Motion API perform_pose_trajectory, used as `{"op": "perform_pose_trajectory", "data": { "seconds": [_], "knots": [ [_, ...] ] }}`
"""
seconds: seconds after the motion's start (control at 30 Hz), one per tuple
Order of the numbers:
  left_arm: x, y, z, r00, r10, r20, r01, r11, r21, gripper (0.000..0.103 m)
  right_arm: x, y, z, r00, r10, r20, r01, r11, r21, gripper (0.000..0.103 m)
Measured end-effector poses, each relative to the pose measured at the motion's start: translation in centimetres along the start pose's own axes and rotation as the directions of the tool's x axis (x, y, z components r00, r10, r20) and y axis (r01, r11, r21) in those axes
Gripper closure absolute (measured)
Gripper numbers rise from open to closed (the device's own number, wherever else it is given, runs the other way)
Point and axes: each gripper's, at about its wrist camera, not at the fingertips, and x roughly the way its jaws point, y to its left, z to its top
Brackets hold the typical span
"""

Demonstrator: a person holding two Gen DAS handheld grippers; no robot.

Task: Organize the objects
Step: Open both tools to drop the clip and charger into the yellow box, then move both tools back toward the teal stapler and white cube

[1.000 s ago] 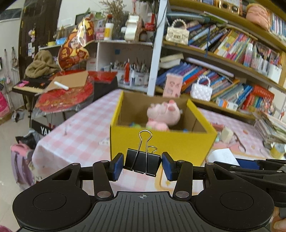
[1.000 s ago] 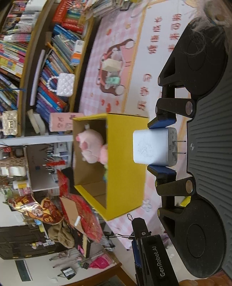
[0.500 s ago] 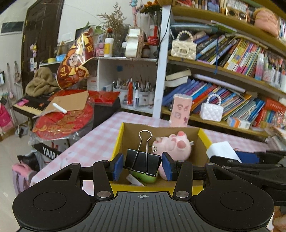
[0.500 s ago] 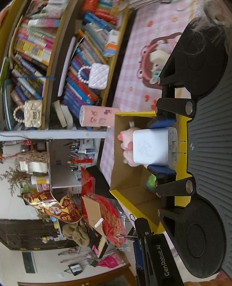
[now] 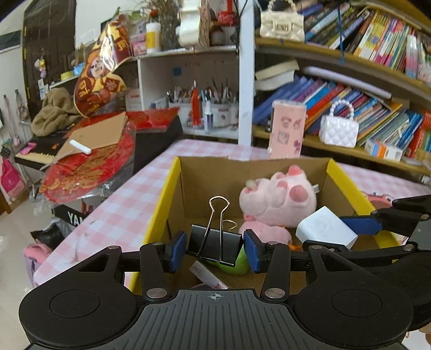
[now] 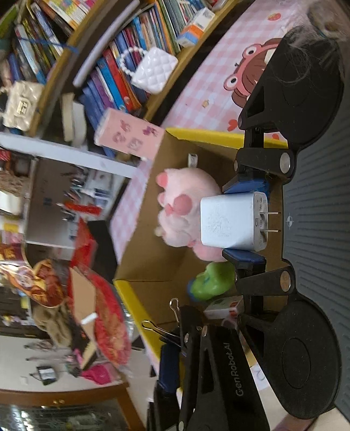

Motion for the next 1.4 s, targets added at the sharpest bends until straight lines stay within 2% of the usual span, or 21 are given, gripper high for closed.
{"op": "perform_pose_trajectory", "data": {
  "seconds": [0.17,0.63,0.8,1.0,1.27,1.4],
  "knots": [
    [1.6,-0.5,-0.1,0.999,0.002,-0.045,-0.002,1.000,0.003,0.058,1.7,-0.2,0.2,0.999,0.025,-0.043,-0.027,0.998,-0.051,0.062],
    [2.2,-0.6,0.2,0.999,-0.002,-0.054,0.003,1.000,0.023,0.056,2.8,-0.3,0.4,0.996,0.052,-0.076,-0.059,0.994,-0.095,0.062],
    [1.4,-0.1,0.4,0.999,-0.011,-0.039,0.010,1.000,-0.011,0.048,2.0,0.1,0.6,0.999,0.036,-0.036,-0.040,0.992,-0.122,0.058],
    [-0.4,0.5,0.6,1.000,-0.005,0.001,0.005,0.999,-0.035,0.047,0.2,0.3,0.8,1.000,0.023,0.017,-0.021,0.996,-0.081,0.058],
    [-4.0,1.7,0.4,0.998,-0.010,0.058,0.014,0.997,-0.072,0.037,-4.2,0.7,0.2,0.993,-0.039,0.115,0.039,0.999,0.001,0.058],
    [-5.8,2.2,-0.3,0.997,-0.008,0.075,0.014,0.997,-0.080,0.035,-6.4,0.8,-0.4,0.985,-0.076,0.152,0.072,0.997,0.034,0.058]
  ]
}}
